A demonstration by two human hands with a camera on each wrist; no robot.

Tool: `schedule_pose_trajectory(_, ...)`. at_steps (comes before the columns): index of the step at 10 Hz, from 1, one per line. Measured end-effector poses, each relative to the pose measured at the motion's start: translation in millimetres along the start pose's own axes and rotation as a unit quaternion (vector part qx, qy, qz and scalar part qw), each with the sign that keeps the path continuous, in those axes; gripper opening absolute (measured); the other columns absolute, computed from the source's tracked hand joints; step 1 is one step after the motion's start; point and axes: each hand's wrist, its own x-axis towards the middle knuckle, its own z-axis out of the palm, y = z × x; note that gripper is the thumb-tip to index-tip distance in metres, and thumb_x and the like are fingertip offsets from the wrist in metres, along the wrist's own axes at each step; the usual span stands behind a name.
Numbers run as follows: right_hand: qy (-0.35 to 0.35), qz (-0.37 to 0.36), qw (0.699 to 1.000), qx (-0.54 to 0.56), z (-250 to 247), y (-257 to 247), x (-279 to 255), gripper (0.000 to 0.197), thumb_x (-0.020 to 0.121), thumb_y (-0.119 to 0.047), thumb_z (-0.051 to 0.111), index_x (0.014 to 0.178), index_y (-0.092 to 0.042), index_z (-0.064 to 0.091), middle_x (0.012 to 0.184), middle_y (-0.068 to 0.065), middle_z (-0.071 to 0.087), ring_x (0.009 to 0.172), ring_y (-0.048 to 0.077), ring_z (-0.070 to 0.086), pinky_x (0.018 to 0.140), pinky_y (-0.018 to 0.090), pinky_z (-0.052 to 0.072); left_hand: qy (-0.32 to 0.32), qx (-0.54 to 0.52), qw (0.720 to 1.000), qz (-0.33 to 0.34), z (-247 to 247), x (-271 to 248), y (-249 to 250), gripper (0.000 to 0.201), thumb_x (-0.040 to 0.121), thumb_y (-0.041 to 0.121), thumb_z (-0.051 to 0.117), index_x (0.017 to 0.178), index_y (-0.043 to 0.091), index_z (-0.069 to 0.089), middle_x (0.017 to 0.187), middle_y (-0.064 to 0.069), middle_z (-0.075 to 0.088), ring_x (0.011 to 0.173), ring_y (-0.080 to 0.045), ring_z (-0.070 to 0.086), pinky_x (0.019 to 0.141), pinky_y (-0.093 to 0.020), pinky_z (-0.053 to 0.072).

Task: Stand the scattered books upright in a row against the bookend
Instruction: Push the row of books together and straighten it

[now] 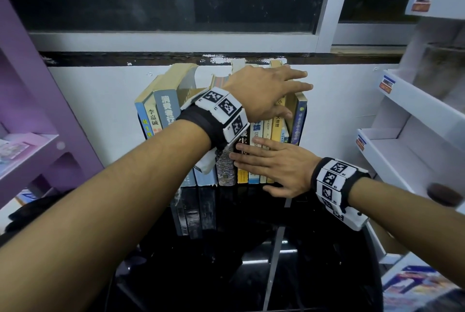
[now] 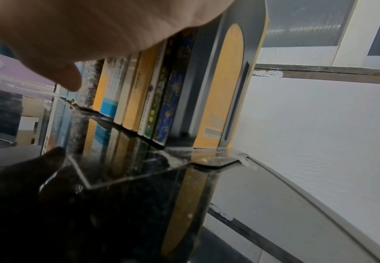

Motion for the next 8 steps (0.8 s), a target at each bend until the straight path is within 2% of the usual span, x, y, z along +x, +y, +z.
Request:
schedule_pose_trajectory(2, 0.003, 0.005, 1.000, 0.013, -1.2, -2.6, -1.4, 0.079, 0.088, -0.044, 0.046, 0.154, -0.009, 0.018, 0.163, 0.007, 0.005, 0.150, 0.024, -0.003, 0.121, 0.047, 0.002, 0.004, -0.004, 1.000, 0.004, -1.5, -1.2, 3.2, 0.061, 0.093, 0.056, 0.047, 0.147, 0.042, 0.025, 0.158, 0.016, 0.020, 0.139, -0.012, 0.035, 0.079, -0.039, 0.050)
schedule_pose_trajectory(4, 0.007, 0.022, 0.999, 0.038, -9.3, -8.1, -2.3, 0.073, 0.090, -0.042, 0.045, 0.152, -0.008, 0.026, 0.162, 0.008, 0.011, 0.151, 0.023, 0.002, 0.122, 0.047, 0.004, -0.018, -0.014, 1.000, 0.005, -6.2, -3.8, 5.2, 0.060, 0.093, 0.056, 0.046, 0.147, 0.042, 0.024, 0.158, 0.016, 0.019, 0.141, -0.011, 0.030, 0.086, -0.040, 0.048)
schedule_pose_trajectory(6, 0.012, 0.047, 0.997, 0.053, -33.3, -12.3, 3.2, 0.067, 0.089, -0.042, 0.048, 0.147, -0.010, 0.038, 0.158, 0.006, 0.027, 0.148, 0.020, 0.021, 0.118, 0.044, 0.017, -0.054, -0.042, 0.998, -0.008, -8.7, -7.8, 0.8, 0.060, 0.092, 0.057, 0.045, 0.147, 0.041, 0.027, 0.158, 0.015, 0.020, 0.143, -0.011, 0.026, 0.095, -0.041, 0.044)
schedule_pose_trajectory(7, 0.027, 0.067, 0.995, 0.066, -45.6, -17.4, 6.3, 0.065, 0.088, -0.041, 0.051, 0.144, -0.011, 0.044, 0.154, 0.005, 0.037, 0.143, 0.020, 0.034, 0.115, 0.043, 0.025, -0.030, -0.096, 0.995, -0.015, -11.8, -16.8, 3.6, 0.057, 0.093, 0.053, 0.047, 0.146, 0.038, 0.031, 0.157, 0.012, 0.025, 0.141, -0.013, 0.031, 0.106, -0.042, 0.040)
schedule_pose_trajectory(8, 0.047, 0.089, 0.993, 0.063, -55.7, -19.8, 10.2, 0.061, 0.087, -0.040, 0.054, 0.139, -0.010, 0.050, 0.147, 0.008, 0.046, 0.137, 0.023, 0.044, 0.110, 0.044, 0.037, 0.008, -0.143, 0.990, -0.013, -16.6, -31.2, 7.4, 0.056, 0.095, 0.046, 0.049, 0.147, 0.031, 0.035, 0.156, 0.005, 0.029, 0.140, -0.016, 0.033, 0.112, -0.037, 0.032)
